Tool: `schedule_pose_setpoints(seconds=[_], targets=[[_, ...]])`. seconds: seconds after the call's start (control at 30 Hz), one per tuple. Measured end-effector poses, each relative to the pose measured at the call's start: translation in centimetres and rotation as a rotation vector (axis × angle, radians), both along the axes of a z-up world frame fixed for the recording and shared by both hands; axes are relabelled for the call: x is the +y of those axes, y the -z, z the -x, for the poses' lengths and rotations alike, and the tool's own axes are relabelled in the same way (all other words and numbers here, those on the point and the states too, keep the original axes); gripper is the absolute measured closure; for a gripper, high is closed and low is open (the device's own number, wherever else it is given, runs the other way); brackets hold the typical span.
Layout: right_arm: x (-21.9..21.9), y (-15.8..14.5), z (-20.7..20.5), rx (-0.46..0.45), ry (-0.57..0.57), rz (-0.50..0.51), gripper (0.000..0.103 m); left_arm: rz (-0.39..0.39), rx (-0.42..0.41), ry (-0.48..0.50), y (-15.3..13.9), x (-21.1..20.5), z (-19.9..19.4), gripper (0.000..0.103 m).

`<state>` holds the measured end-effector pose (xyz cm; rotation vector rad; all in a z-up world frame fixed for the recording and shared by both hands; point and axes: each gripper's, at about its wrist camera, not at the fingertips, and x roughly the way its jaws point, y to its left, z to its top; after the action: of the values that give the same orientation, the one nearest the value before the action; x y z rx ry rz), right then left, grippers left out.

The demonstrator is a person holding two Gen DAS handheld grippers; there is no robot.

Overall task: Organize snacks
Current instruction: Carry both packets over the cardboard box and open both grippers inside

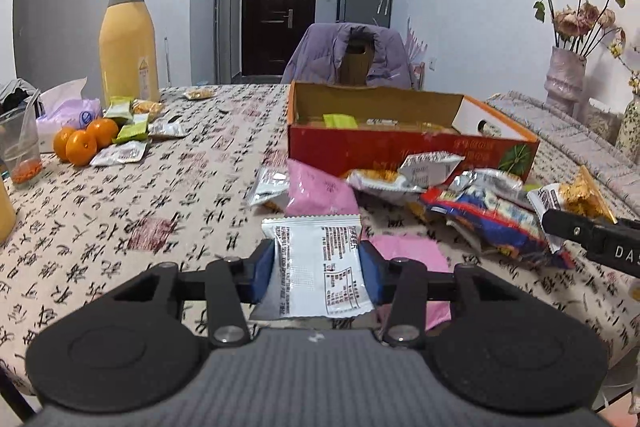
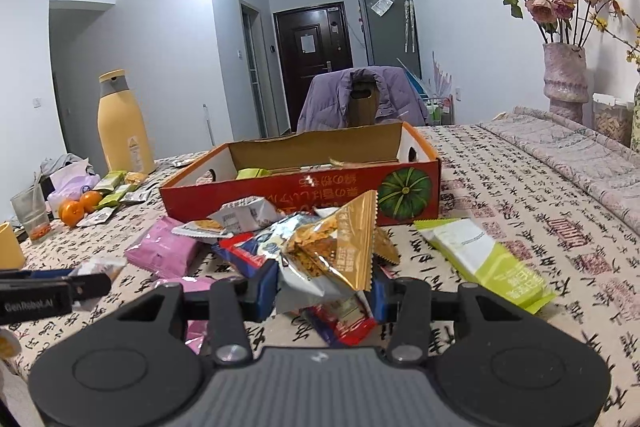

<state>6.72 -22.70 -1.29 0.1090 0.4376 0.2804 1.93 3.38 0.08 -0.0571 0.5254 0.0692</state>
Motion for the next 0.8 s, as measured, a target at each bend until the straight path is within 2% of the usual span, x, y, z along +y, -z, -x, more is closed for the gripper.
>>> schedule_pose_setpoints(seconds=[0.4, 0.8], targets=[[-1.8, -0.8, -1.7, -0.016, 0.022, -0.012, 0.058, 0.004, -0.032, 0.025, -1.4, -1.0, -1.7, 0.057], [-2.0, -2.8, -2.3, -0.066, 0.008, -0.036, 0.058, -0.017, -0.114, 0.049, -4.7, -2.6, -1.9, 0.057]])
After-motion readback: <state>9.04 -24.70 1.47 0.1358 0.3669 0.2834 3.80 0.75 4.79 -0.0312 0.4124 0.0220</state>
